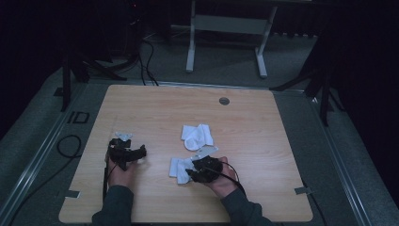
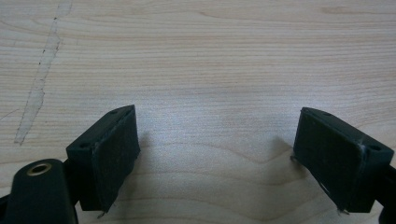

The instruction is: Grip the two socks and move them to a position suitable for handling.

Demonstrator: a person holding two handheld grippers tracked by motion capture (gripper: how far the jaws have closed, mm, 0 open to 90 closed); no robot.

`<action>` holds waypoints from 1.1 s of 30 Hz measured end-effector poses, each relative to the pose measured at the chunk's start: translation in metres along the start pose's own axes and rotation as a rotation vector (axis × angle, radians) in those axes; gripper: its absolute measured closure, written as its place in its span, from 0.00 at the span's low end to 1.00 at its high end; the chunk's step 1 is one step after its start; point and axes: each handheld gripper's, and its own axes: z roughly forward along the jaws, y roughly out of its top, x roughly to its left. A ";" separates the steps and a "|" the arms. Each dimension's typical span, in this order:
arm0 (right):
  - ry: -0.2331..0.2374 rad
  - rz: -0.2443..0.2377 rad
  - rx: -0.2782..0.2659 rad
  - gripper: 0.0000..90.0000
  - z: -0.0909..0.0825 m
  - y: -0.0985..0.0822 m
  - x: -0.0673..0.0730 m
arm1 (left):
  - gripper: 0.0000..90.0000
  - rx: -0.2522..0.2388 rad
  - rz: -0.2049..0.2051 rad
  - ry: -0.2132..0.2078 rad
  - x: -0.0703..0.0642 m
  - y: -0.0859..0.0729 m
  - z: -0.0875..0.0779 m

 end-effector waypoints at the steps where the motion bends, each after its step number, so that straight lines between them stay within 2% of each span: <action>1: 0.000 0.002 0.002 0.61 0.001 0.000 0.000 | 0.16 0.000 0.000 0.000 0.000 0.000 0.000; 7: 0.023 0.018 0.037 0.56 0.015 0.002 0.002 | 0.16 0.000 0.000 0.000 0.000 0.000 0.000; 9: 0.026 0.018 0.060 0.66 0.021 0.002 0.003 | 0.16 0.000 0.000 0.000 0.000 0.000 0.000; 11: 0.050 0.020 0.066 0.81 0.022 0.002 0.003 | 0.16 0.000 0.000 0.000 0.000 0.000 0.000; 13: 0.025 -0.001 0.072 0.94 0.021 0.003 0.005 | 0.16 0.000 0.000 0.000 0.000 0.000 0.000; 14: 0.020 -0.008 0.068 0.97 0.019 0.004 0.006 | 0.16 0.000 0.000 0.000 0.000 0.000 0.000; 20: 0.006 -0.006 0.025 0.98 0.003 0.007 0.008 | 0.16 0.000 0.000 0.000 0.000 0.000 0.000; 25: -0.018 -0.002 -0.030 0.97 -0.020 0.012 0.003 | 0.16 -0.001 -0.001 0.000 0.000 0.000 0.000; 26: -0.018 -0.002 -0.030 0.97 -0.020 0.012 0.003 | 0.16 -0.001 -0.001 0.000 0.000 0.000 0.000; 30: -0.079 -0.007 -0.071 0.97 -0.042 0.016 -0.007 | 0.16 -0.002 -0.001 0.000 0.000 0.000 0.000; 33: -0.101 -0.008 -0.074 0.97 -0.049 0.015 -0.012 | 0.16 -0.002 -0.001 0.000 0.000 0.000 0.000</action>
